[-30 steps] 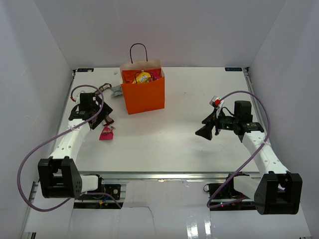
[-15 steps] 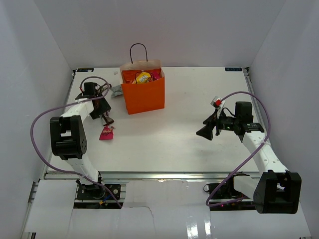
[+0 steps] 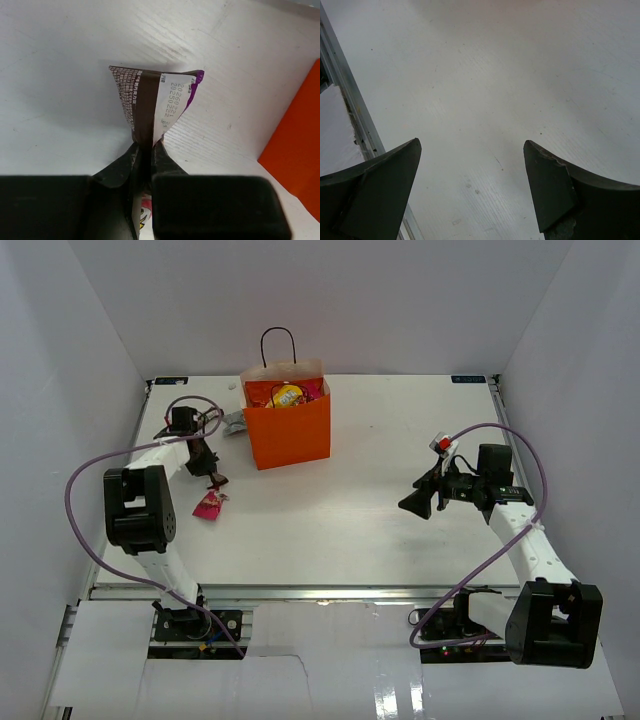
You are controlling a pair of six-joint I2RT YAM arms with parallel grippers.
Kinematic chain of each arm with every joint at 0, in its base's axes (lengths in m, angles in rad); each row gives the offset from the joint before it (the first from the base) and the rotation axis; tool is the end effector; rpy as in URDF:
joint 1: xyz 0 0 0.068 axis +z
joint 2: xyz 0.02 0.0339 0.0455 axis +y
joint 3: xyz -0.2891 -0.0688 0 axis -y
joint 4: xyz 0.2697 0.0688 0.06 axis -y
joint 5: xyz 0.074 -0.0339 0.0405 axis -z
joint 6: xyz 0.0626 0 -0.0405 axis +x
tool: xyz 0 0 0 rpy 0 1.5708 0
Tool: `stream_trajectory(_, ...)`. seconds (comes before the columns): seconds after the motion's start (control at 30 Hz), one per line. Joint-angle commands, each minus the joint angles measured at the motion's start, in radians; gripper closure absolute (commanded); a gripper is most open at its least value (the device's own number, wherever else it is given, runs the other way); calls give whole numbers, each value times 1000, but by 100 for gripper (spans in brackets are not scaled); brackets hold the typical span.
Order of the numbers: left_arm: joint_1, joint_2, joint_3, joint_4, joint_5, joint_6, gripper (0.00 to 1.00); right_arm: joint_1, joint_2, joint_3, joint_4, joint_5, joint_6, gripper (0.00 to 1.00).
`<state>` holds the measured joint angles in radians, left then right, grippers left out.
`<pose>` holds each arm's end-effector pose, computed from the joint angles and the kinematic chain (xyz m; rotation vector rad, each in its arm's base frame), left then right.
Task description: Place the snacks into the paper bag
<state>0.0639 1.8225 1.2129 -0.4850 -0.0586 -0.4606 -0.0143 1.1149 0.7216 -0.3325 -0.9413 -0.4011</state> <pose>0.4090 0.0298 0.1670 -0.7087 2.5671 -0.0508 0.2484 0.0471 0.2516 -0.8402 1.8902 0.8169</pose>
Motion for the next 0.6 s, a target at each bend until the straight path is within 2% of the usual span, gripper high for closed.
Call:
stream_trajectory(0.0, 2, -104, 24, 26, 23, -3, 91, -12, 0, -5, 33, -10, -15, 11)
stream_trajectory(0.13, 2, -245, 17, 85, 113, -3, 92, -16, -1, -7, 33, -13, -15, 11)
stream_trajectory(0.27, -3, -440, -1, 263, 249, 16, 94, -18, 0, -10, 36, -16, -15, 11)
stream_trajectory(0.37, -22, -511, 20, 380, 339, 83, 94, -18, 2, -13, 39, -22, -13, 11)
stream_trajectory(0.47, -47, -490, 98, 428, 449, 144, 93, -18, 0, -17, 46, -28, -8, 11)
stream_trajectory(0.57, -125, -407, 215, 419, 545, 209, 93, -18, -1, -22, 49, -37, -2, 11)
